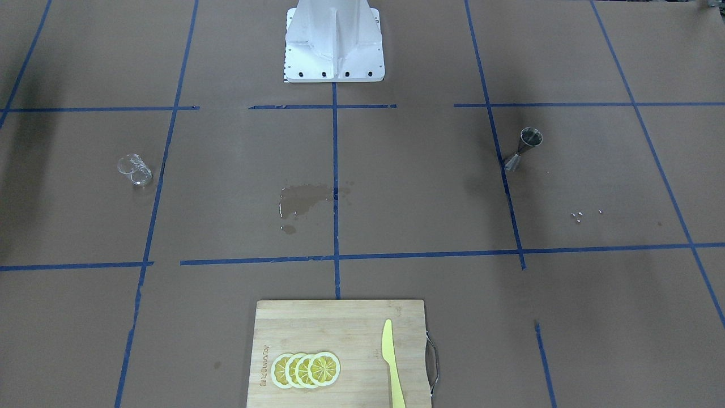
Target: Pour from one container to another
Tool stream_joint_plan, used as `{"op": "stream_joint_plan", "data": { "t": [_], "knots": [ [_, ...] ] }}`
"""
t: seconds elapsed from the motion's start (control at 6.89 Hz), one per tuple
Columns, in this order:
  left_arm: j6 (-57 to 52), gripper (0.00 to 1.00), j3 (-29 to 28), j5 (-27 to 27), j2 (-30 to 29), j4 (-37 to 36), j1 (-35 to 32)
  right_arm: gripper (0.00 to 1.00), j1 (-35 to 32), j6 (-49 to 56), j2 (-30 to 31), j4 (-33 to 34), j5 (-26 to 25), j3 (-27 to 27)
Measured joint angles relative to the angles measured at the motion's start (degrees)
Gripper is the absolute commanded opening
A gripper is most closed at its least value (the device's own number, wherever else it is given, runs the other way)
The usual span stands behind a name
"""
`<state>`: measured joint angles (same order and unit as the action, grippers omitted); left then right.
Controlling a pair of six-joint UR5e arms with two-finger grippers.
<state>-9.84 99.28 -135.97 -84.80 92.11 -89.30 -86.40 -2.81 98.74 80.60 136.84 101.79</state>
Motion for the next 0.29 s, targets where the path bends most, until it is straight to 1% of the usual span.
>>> {"op": "stream_joint_plan", "data": {
  "t": [0.29],
  "knots": [
    [0.0,1.0,-0.05,0.0,-0.13,0.0,-0.06,1.0,0.0,0.0,-0.37,0.5,0.16,0.13]
  ]
}}
